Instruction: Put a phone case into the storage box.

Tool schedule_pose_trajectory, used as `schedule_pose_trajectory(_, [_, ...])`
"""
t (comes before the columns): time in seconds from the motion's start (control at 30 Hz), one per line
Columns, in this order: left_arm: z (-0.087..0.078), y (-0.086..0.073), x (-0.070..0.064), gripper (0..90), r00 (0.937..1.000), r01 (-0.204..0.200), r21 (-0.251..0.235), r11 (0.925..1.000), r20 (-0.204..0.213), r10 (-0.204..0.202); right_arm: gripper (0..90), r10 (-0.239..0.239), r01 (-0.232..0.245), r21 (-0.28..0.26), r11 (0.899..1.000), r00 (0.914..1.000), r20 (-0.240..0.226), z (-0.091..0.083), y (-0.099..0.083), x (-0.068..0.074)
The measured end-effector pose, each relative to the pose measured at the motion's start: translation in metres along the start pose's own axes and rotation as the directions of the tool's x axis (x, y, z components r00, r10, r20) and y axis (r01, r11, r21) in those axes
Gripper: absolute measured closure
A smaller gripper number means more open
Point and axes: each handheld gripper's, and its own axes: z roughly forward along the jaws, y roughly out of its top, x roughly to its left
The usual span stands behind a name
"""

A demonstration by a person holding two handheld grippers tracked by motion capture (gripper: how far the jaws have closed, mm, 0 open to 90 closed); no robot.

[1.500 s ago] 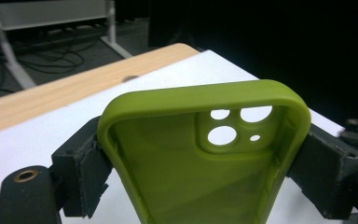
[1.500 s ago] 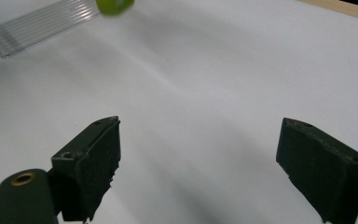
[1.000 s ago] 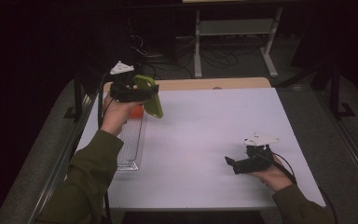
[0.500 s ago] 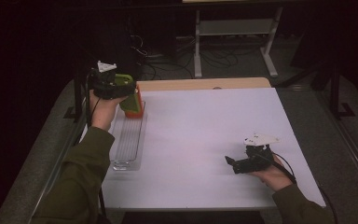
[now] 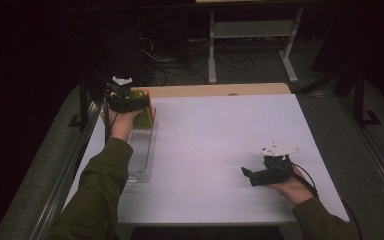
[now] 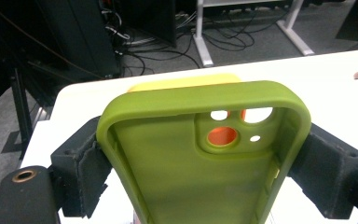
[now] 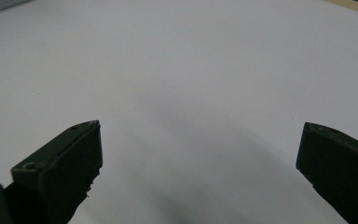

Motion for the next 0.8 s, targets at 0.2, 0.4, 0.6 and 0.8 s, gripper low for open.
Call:
schedule_pose_trajectory(0.2, [0.013,-0.008,-0.003,13.6,0.9996,-0.004,0.031,0.9995,-0.027,0.005,0.0,0.001,-0.001,-0.003,1.000,1.0000,-0.001,-0.001,0.000,0.000])
schedule_pose_trajectory(0.4, [0.019,-0.011,-0.003,12.7,0.9994,0.001,0.028,0.9996,-0.034,0.000,0.0,0.001,-0.001,-0.004,1.000,1.0000,-0.002,-0.001,0.000,0.000])
schedule_pose_trajectory(0.6, [0.019,-0.010,-0.001,3.6,0.9991,0.005,0.013,0.9999,-0.041,-0.004,0.0,0.001,-0.001,-0.006,1.000,1.0000,-0.005,-0.001,0.001,0.000])
schedule_pose_trajectory(0.8, [0.014,-0.009,0.001,0.0,1.0000,0.002,0.005,1.0000,0.002,-0.002,0.0,0.000,0.000,-0.009,1.000,1.0000,-0.005,-0.001,0.001,0.000])
